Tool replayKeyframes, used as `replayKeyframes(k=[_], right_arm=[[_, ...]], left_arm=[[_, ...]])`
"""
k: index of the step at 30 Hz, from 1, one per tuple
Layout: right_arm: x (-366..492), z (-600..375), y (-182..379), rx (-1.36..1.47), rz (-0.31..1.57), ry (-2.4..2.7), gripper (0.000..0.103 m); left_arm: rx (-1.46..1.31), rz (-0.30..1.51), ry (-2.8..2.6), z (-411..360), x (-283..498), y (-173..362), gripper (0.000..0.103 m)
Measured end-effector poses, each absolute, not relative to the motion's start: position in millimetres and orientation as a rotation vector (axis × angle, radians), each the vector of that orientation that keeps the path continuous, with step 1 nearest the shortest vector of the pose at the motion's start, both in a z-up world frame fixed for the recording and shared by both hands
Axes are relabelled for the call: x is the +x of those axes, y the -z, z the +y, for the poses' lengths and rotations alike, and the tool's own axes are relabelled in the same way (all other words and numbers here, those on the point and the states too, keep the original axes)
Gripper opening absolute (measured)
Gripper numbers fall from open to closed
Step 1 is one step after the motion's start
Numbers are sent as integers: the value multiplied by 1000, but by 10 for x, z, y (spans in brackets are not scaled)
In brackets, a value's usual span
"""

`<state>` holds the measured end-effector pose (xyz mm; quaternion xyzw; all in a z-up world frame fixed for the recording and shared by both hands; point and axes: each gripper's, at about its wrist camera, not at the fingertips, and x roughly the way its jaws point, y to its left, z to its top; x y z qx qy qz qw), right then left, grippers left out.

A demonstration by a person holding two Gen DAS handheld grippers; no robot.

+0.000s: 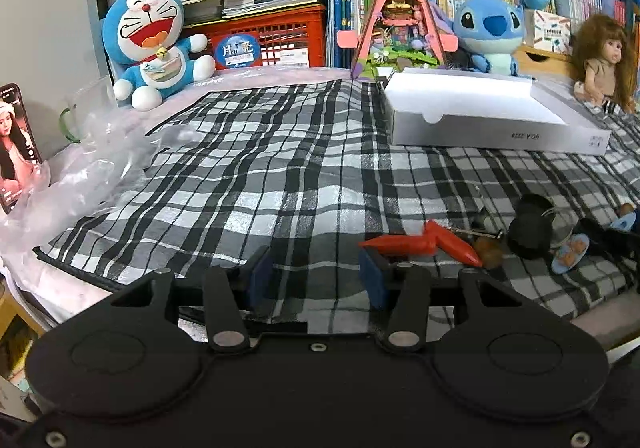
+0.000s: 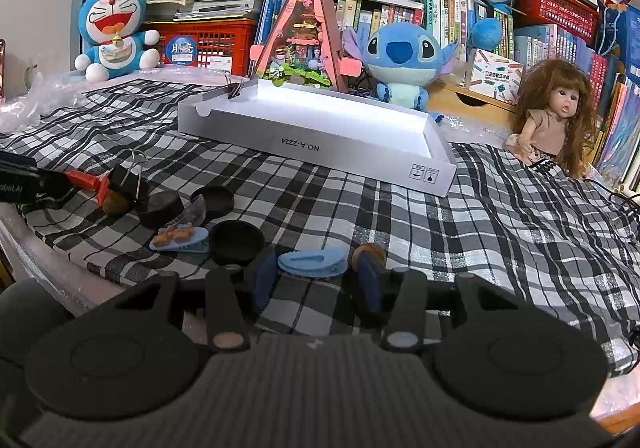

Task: Organize rigid objects
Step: 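Grasp an orange-handled tool with the left gripper while the right gripper grasps the light-blue clip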

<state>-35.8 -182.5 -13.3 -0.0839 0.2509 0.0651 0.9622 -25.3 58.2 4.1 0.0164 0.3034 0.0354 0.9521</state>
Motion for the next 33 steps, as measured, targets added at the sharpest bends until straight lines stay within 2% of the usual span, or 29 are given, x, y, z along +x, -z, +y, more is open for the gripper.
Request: replayKeyframes(k=[2, 7, 18, 23, 28, 33], right_arm=[[-346, -1813, 127, -170, 508, -136, 52], [-335, -1810, 130, -166, 509, -144, 52], [-319, -1808, 142, -168, 512, -163, 52], [-306, -1826, 142, -156, 515, -168, 52], [-290, -1836, 147, -135, 518, -169, 52], [-270, -1838, 151, -112, 521, -164, 50]], left_arm=[[17, 599, -51, 557, -291, -63, 47], [6, 545, -12, 430, -389, -92, 61], [126, 511, 1, 148, -295, 32, 62], [161, 514, 29, 126, -282, 94, 56], [122, 521, 68, 184, -300, 114, 42], [126, 517, 57, 192, -309, 109, 42]])
